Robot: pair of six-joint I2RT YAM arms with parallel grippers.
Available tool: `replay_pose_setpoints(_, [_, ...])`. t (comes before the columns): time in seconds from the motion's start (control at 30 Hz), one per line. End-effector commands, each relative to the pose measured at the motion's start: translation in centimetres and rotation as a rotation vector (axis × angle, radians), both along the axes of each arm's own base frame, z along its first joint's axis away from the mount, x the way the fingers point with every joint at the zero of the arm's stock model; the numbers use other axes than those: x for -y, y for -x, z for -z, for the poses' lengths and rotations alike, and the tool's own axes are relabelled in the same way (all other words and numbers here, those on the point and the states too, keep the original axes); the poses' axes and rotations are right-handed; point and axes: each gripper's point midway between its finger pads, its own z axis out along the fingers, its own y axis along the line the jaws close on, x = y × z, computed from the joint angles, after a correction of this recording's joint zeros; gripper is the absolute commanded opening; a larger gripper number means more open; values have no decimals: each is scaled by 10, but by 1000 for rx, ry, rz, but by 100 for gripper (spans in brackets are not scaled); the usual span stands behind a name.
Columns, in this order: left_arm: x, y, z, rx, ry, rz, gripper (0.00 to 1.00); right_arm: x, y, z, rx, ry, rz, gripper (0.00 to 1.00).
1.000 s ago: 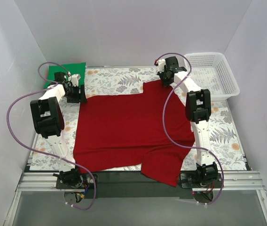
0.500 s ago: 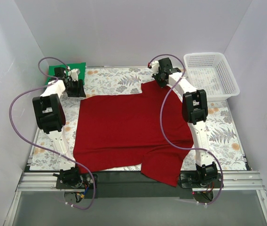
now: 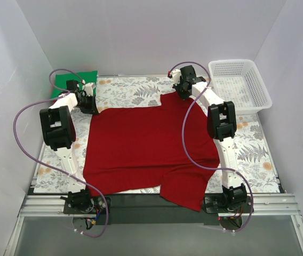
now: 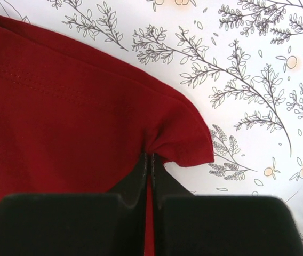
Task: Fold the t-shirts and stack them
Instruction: Fold the tshirt
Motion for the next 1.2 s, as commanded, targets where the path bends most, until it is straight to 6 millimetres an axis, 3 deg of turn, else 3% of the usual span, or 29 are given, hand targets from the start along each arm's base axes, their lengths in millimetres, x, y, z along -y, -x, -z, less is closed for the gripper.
replay_pose_setpoints(0.0, [10, -4, -41, 116, 25, 36, 5, 0, 0, -36, 45, -31, -5, 1])
replay_pose_setpoints(0.07, [12, -8, -62, 186, 22, 53, 0, 0, 0, -37, 46, -31, -5, 1])
replay_pose_setpoints(0.13, [16, 2, -66, 212, 32, 78, 0, 1, 1, -38, 46, -33, -5, 1])
replay_pose_setpoints(0.2, [19, 6, -85, 292, 8, 124, 0, 1, 2, -38, 44, -35, -9, 1])
replay_pose_setpoints(0.23, [19, 14, -79, 302, -3, 135, 0, 1, 3, -38, 41, -33, -10, 1])
replay_pose_setpoints(0.27, [19, 16, -94, 356, -26, 145, 0, 0, 4, -37, 39, -35, -13, 1])
replay_pose_setpoints(0.3, [18, 20, -97, 386, -51, 166, 0, 0, 5, -37, 36, -34, -13, 1])
replay_pose_setpoints(0.33, [21, 29, -88, 398, -54, 187, 1, 1, 5, -37, 35, -37, -12, 1])
replay_pose_setpoints(0.37, [25, 35, -110, 472, -65, 220, 4, 1, 6, -36, 32, -37, -13, 1])
replay_pose_setpoints(0.43, [37, 56, -105, 539, -81, 353, 8, 0, 7, -35, 28, -34, -15, 1])
replay_pose_setpoints(0.47, [42, 63, -114, 579, -110, 396, 16, 1, 6, -35, 30, -33, -13, 1])
replay_pose_setpoints(0.57, [44, 75, -113, 603, -144, 442, 37, 2, 7, -35, 29, -30, -14, 1])
replay_pose_setpoints(0.7, [34, 66, -119, 591, -163, 387, 45, 2, 7, -36, 29, -31, -15, 1])
replay_pose_setpoints(0.73, [34, 64, -111, 550, -135, 363, 45, 1, 7, -36, 32, -32, -17, 1])
replay_pose_setpoints(0.8, [29, 52, -114, 532, -122, 323, 45, 1, 7, -36, 31, -29, -17, 1])
replay_pose_setpoints(0.83, [27, 49, -98, 475, -104, 304, 45, 3, 7, -36, 31, -27, -15, 1])
replay_pose_setpoints(0.9, [24, 35, -101, 444, -83, 276, 44, 4, 7, -37, 34, -21, -16, 1])
replay_pose_setpoints(0.97, [33, 46, -77, 325, -22, 315, 42, 5, 8, -37, 34, -13, -16, 1])
replay_pose_setpoints(1.17, [36, 59, -50, 175, 31, 311, 54, 4, 9, -36, 32, -16, -19, 1])
